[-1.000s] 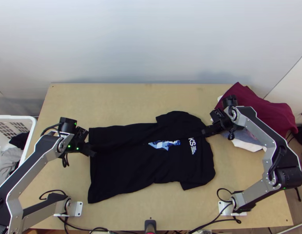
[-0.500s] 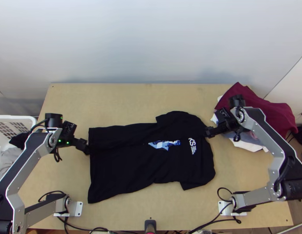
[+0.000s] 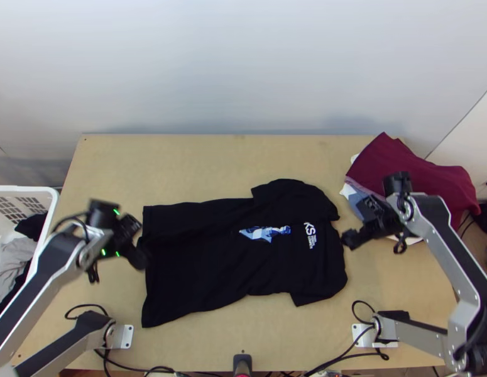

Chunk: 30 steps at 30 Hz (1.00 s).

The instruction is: Fold the t-shirt

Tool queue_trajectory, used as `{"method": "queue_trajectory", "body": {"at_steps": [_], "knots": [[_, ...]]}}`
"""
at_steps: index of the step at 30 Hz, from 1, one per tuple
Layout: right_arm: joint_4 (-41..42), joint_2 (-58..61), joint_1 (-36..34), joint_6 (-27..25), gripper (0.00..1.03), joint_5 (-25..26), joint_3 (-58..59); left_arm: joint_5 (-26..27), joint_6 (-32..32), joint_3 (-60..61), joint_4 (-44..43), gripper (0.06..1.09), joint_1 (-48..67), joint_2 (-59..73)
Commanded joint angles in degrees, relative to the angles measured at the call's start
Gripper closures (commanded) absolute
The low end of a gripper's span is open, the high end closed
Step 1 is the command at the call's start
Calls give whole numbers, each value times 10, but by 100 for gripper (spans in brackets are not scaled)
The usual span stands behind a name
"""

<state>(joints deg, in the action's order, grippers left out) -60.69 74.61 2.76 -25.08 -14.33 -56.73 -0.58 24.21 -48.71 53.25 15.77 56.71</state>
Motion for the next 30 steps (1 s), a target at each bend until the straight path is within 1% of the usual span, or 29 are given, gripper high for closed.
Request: {"method": "queue_trajectory", "body": {"at_steps": [1, 4, 7, 12, 15, 20, 28, 30], "knots": [[-30, -75, 7, -24, 6, 4, 80, 22, -50, -10, 113, 11, 210, -72], [-36, -83, 21, -26, 6, 4, 96, 36, -45, -10, 143, 11, 247, -75], [-40, -83, 47, -26, 6, 4, 101, 54, -50, -1, 152, 11, 290, -74], [-53, -83, 99, -26, 6, 4, 108, 51, -53, 5, 142, 11, 349, -41], [-71, -83, 119, -28, 6, 4, 111, 44, -54, 27, 119, 11, 388, -21], [-107, -85, 154, -29, 6, 4, 125, 43, -56, 44, 91, 11, 394, 9], [-102, -83, 180, -23, 7, 22, 142, 36, -74, 70, 52, 11, 413, 48], [-95, -82, 182, -21, 7, 27, 142, 24, -77, 81, 38, 11, 419, 50]]}}
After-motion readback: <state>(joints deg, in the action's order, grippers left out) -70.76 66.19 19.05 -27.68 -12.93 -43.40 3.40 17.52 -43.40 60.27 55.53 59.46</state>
